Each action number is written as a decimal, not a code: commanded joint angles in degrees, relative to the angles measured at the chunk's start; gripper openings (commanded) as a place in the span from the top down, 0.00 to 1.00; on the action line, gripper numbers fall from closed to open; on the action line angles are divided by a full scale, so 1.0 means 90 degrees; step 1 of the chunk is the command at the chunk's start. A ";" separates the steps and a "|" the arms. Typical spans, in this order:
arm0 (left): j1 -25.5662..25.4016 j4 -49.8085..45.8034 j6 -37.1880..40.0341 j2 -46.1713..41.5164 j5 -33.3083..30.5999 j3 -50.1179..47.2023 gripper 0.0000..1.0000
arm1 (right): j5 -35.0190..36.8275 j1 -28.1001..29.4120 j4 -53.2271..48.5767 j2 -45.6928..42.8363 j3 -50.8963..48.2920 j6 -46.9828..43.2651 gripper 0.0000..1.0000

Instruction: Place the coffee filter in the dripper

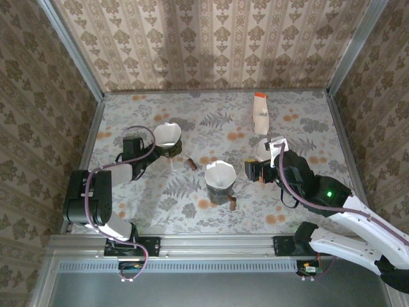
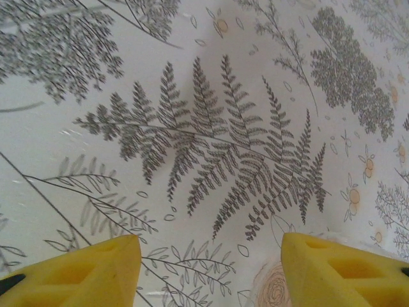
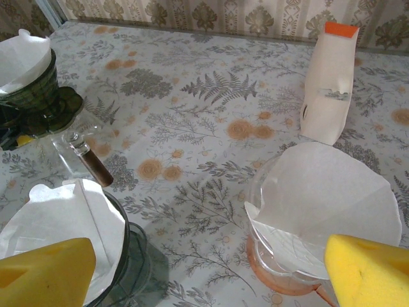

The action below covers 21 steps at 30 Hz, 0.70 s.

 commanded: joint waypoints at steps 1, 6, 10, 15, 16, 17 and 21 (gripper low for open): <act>-0.0124 0.0182 -0.0187 0.0129 -0.0024 -0.0091 0.39 | 0.0223 -0.0049 -0.0090 -0.0072 -0.0048 -0.0114 0.06; -0.0430 0.0276 -0.0262 0.0295 -0.0106 0.0012 0.40 | 0.0243 -0.0065 -0.0066 -0.0090 -0.0106 -0.0106 0.06; -0.0671 0.0403 -0.0367 0.0394 -0.0106 0.0107 0.40 | 0.0218 -0.0076 -0.0033 -0.0087 -0.0135 -0.0085 0.06; -0.0804 0.0329 -0.0353 0.0333 -0.0173 0.0173 0.40 | 0.0165 -0.0079 -0.0008 -0.0070 -0.0165 -0.0040 0.06; -0.0782 0.0256 -0.0342 0.0268 -0.0221 0.0156 0.40 | 0.0156 -0.0085 0.0007 -0.0070 -0.0174 -0.0027 0.06; -0.0754 0.0186 -0.0309 0.0186 -0.0265 0.0139 0.39 | 0.0150 -0.0079 0.0007 -0.0070 -0.0175 -0.0032 0.06; -0.0432 -0.0226 -0.0190 -0.0367 -0.0452 -0.0025 0.34 | 0.0147 -0.0082 0.0049 -0.0061 -0.0194 -0.0039 0.06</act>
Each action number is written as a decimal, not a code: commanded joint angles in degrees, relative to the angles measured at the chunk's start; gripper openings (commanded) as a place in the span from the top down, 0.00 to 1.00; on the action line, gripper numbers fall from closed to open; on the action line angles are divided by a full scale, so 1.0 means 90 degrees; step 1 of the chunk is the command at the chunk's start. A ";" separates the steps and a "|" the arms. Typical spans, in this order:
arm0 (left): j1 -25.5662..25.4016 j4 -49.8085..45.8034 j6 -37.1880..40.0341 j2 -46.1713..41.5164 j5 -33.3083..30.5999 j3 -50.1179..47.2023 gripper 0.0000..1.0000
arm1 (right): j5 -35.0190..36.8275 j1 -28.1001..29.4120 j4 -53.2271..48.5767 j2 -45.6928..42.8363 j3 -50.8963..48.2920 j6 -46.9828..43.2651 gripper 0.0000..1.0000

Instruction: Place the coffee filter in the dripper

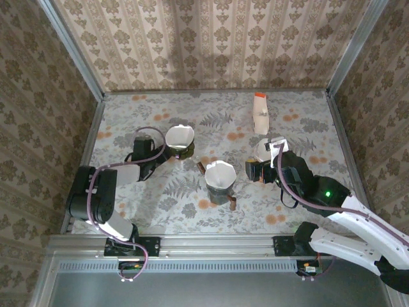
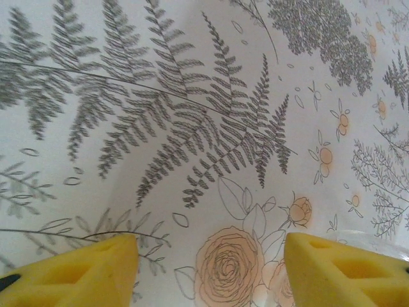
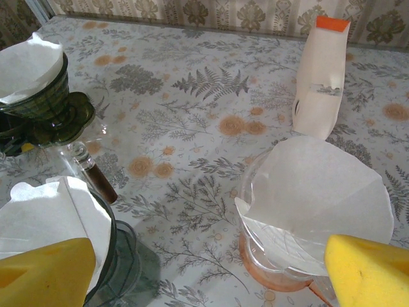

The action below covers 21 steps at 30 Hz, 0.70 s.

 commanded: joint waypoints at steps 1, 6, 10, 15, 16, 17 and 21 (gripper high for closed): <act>0.0341 -0.0448 0.0080 -0.0654 -0.0283 -0.0095 0.31 | 0.0077 -0.0029 0.0071 -0.0046 -0.0092 -0.0045 0.06; 0.0726 -0.1346 0.0548 -0.1941 -0.0727 -0.0106 0.20 | 0.0100 -0.0037 0.0183 -0.0029 -0.0121 -0.0064 0.04; 0.0923 -0.1699 0.0985 -0.2797 -0.1426 -0.0040 0.00 | 0.0157 -0.0052 0.0284 -0.0010 -0.0170 -0.0084 0.02; 0.0903 -0.1410 0.2498 -0.2798 -0.2130 0.0175 0.00 | 0.0245 -0.0067 0.0369 0.0010 -0.0214 -0.0117 0.00; 0.0866 -0.1240 0.3078 -0.2769 -0.2083 0.0152 0.00 | 0.0260 -0.0061 0.0411 -0.0008 -0.0245 -0.0125 0.00; 0.0818 -0.1075 0.3559 -0.2764 -0.2118 0.0093 0.00 | 0.0265 -0.0067 0.0457 -0.0018 -0.0284 -0.0143 0.00; 0.1069 -0.0160 0.4275 -0.2618 -0.2436 -0.0430 0.00 | 0.0258 -0.0088 0.0571 -0.0012 -0.0338 -0.0194 0.00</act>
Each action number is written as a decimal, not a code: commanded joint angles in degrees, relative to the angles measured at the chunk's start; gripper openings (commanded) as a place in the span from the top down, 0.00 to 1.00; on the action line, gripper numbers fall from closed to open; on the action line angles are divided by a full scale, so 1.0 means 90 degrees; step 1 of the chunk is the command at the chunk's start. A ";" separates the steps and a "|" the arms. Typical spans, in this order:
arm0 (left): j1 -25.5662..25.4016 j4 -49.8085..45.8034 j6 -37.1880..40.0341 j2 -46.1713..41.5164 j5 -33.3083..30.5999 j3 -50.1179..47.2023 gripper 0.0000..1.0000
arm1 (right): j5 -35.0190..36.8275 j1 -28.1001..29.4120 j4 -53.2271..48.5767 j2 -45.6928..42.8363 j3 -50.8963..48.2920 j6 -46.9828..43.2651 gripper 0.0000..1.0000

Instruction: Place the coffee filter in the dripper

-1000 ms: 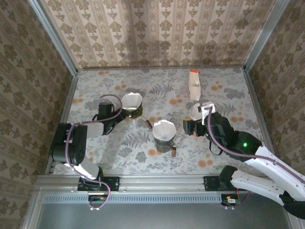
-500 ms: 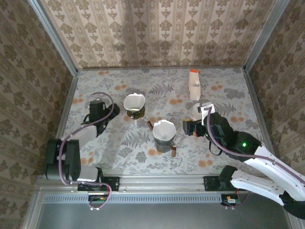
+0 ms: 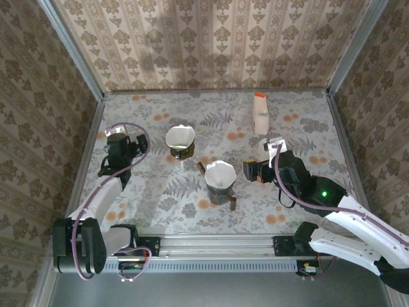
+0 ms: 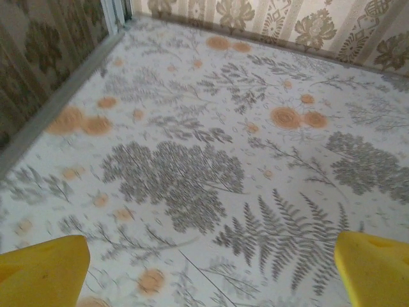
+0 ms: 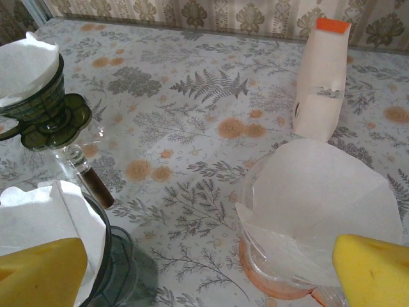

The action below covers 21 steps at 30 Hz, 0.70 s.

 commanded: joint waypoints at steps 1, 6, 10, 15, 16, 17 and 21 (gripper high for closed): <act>0.0277 0.0980 0.1146 0.0223 -0.0327 -0.0456 0.00 | 0.0212 -0.0057 0.0214 -0.0016 -0.0067 -0.0131 0.00; 0.0379 0.3455 0.1344 0.1038 -0.0348 -0.1273 0.00 | 0.0351 -0.0144 0.0038 0.0138 0.0114 -0.0161 0.00; 0.0485 0.4524 0.1399 0.2008 0.0133 -0.1376 0.00 | 0.0499 -0.0316 -0.0180 0.0161 0.0170 -0.0020 0.00; 0.0371 0.5071 0.1458 0.2534 0.0070 -0.1470 0.00 | 0.0452 -0.0681 -0.0094 -0.0054 0.0006 0.0081 0.00; 0.0375 0.5269 0.1540 0.2646 0.0093 -0.1462 0.00 | 0.0445 -0.0757 -0.0052 -0.0087 -0.0050 0.0072 0.00; 0.0386 0.5263 0.1541 0.2651 0.0127 -0.1451 0.00 | 0.0446 -0.0865 -0.0030 -0.0093 -0.0095 0.0086 0.00; 0.0308 0.4966 0.1594 0.2649 0.0056 -0.1308 0.00 | 0.0396 -0.1390 0.0193 -0.0027 -0.0307 0.0140 0.00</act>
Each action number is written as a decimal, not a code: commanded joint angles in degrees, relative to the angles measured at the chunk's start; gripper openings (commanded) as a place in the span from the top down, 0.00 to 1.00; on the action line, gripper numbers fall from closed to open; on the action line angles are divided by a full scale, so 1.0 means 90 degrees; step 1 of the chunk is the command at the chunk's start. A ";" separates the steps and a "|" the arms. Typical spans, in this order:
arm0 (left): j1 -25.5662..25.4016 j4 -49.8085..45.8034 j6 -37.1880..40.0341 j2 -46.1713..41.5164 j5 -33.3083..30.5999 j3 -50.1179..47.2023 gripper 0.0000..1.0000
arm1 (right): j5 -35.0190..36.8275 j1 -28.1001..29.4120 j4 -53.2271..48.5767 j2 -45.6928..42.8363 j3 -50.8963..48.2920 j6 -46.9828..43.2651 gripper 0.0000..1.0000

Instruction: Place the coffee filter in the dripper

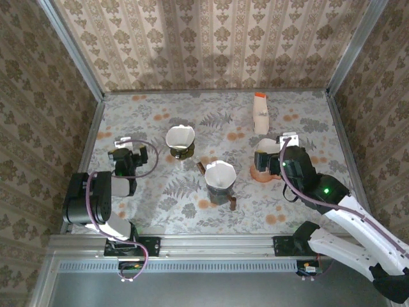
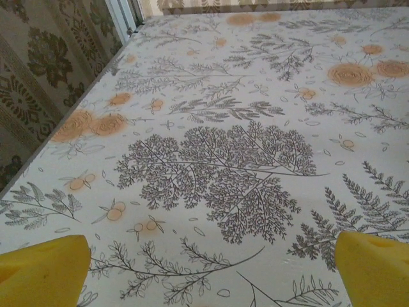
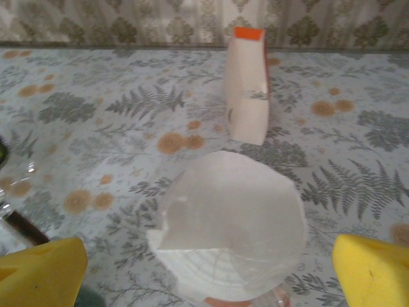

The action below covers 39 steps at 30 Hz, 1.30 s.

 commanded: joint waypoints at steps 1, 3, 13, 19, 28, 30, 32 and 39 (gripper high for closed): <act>-0.0083 0.0347 0.0254 0.0028 0.0005 0.0140 0.00 | 0.0070 -0.0394 0.0366 0.0048 -0.0309 0.0006 0.00; -0.0090 0.0334 0.0246 0.0015 -0.0005 0.0142 0.00 | 0.0279 -0.0634 0.0626 0.0178 -0.0383 -0.0138 0.00; -0.0095 0.0355 0.0228 0.0012 -0.0039 0.0119 0.00 | 0.0550 -0.2709 0.3766 0.1264 -0.1103 -0.1635 0.00; -0.0123 0.0326 0.0228 0.0022 -0.0083 0.0147 0.00 | -0.0383 -0.3851 0.5333 0.1963 -0.1994 -0.2172 0.00; -0.0143 0.0309 0.0247 0.0022 -0.0123 0.0157 0.00 | -0.1647 -0.4184 0.7023 0.2970 -0.2566 -0.2175 0.00; -0.0144 0.0298 0.0247 0.0023 -0.0131 0.0157 0.00 | -0.1662 -0.4194 0.6698 0.3137 -0.2330 -0.2123 0.00; -0.0143 0.0300 0.0247 0.0022 -0.0139 0.0157 0.00 | -0.1828 -0.4210 0.6516 0.3213 -0.2218 -0.2167 0.00; -0.0146 0.0295 0.0247 0.0026 -0.0140 0.0157 0.00 | -0.1944 -0.4207 0.6598 0.3163 -0.2360 -0.1933 0.00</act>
